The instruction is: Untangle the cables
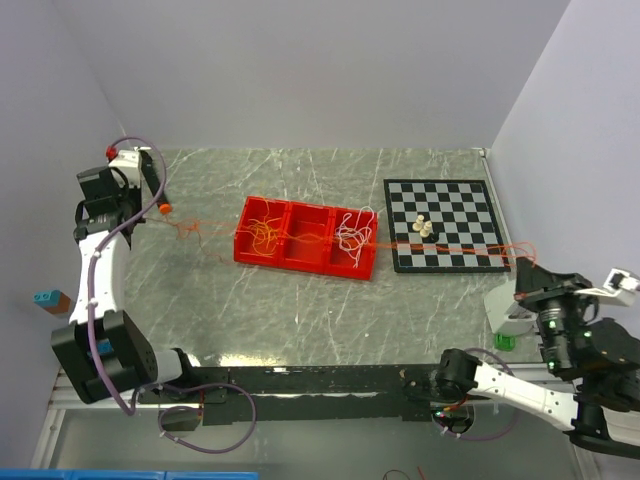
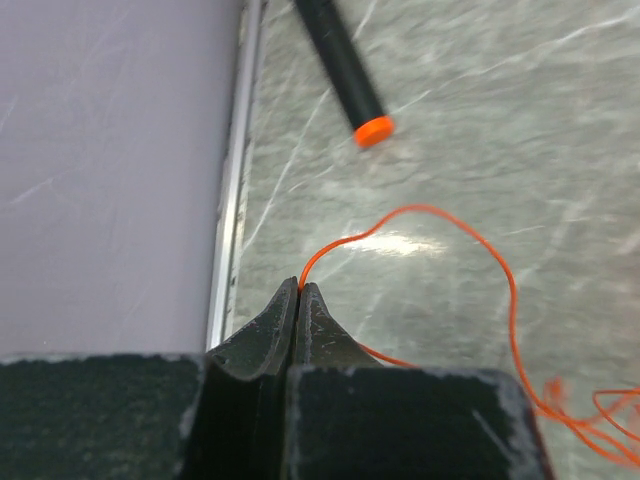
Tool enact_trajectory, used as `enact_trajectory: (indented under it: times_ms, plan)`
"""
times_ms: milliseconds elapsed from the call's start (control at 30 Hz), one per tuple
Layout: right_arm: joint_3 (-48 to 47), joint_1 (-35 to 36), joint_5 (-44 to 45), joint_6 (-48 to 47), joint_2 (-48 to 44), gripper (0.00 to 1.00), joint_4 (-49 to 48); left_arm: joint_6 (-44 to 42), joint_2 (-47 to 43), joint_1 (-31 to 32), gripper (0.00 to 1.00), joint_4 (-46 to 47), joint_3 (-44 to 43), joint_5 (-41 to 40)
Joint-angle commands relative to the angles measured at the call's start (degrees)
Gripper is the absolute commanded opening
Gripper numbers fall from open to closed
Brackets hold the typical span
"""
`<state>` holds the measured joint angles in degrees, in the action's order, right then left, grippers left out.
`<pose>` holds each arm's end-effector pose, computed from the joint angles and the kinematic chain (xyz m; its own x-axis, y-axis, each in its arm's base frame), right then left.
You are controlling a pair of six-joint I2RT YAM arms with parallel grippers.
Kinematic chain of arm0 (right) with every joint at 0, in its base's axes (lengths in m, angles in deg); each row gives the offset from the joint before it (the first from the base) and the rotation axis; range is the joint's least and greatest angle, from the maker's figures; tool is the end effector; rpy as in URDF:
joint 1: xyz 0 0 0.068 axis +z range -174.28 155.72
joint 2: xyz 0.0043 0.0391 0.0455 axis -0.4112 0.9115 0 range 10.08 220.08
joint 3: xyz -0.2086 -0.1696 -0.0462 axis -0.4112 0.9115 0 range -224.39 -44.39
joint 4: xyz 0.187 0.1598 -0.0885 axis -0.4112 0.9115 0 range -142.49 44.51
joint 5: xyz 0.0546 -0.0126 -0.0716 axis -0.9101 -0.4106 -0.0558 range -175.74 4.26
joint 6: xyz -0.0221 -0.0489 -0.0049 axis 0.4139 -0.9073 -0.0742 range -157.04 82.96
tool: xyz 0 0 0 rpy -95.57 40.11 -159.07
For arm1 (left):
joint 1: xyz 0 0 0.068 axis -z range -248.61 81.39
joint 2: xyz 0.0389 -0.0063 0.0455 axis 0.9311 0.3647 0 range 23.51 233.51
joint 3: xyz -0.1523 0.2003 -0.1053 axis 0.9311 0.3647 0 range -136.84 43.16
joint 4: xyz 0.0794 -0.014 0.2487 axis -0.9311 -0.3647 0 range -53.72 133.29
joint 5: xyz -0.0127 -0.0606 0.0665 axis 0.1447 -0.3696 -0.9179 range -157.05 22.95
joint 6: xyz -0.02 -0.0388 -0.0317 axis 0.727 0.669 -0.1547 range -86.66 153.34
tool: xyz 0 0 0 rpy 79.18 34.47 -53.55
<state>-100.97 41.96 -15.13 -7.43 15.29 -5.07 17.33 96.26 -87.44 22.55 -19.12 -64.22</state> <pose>0.0102 -0.0605 0.3723 0.0613 0.5464 -0.8353 0.0516 0.8340 0.5493 0.2724 0.0911 0.3232 -0.5492 0.1036 -0.8292 -0.1362 0.9679 0.2112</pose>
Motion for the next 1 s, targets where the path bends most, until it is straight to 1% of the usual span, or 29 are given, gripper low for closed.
enact_trajectory:
  times_ms: [0,100,233,300,400,433,467,500,567,633,667,800,967]
  plan:
    - [-4.3,-0.1,4.3,-5.2,-2.9,0.0,-2.2,-0.8,3.8,-2.5,0.01,5.1,0.3,-5.3]
    - [-4.9,-0.3,4.8,-9.5,-4.4,0.0,-5.6,-0.7,5.4,-3.8,0.01,6.6,0.9,-5.4]
    - [-5.7,-0.8,5.9,-14.3,-6.7,0.0,-9.5,-1.7,6.6,-4.4,0.01,9.3,2.4,-7.9]
    - [-6.3,-1.5,4.6,-14.8,-7.2,0.0,-9.9,-1.7,6.5,-4.9,0.01,9.0,2.4,-6.8]
    - [-2.9,-1.5,-0.4,-20.5,-6.5,0.0,-16.6,-2.0,4.0,-5.4,0.01,4.7,1.7,3.9]
    - [-2.6,-1.5,-2.2,-18.3,-5.3,0.0,-15.1,-1.7,2.8,-5.4,0.01,3.3,1.3,7.2]
    - [-2.8,-1.4,-4.1,-15.7,-2.3,0.0,-12.6,-1.4,1.7,-5.4,0.01,2.0,1.0,11.5]
    - [-3.0,-1.5,-5.5,-14.9,-0.2,0.0,-11.8,-1.1,0.6,-5.3,0.01,0.3,0.3,14.7]
    - [-3.6,-1.5,-7.8,-14.1,4.2,0.0,-11.8,-1.6,-0.5,-5.1,0.01,-4.5,-2.5,22.6]
    - [-3.6,-1.5,-10.9,-16.2,7.3,0.0,-14.9,-3.2,-1.4,-4.6,0.01,-11.1,-5.9,28.1]
    - [-3.5,-1.5,-13.1,-17.1,8.4,0.0,-16.7,-3.8,-2.2,-4.6,0.01,-12.8,-7.2,30.5]
    - [-3.2,-1.5,-16.7,-19.9,11.0,0.0,-22.7,-5.3,-6.3,-4.1,0.01,-18.1,-12.8,39.0]
    - [-3.7,-1.5,-20.3,-20.2,12.9,0.0,-25.0,-4.6,-10.3,-0.3,0.01,-19.4,-18.5,44.4]
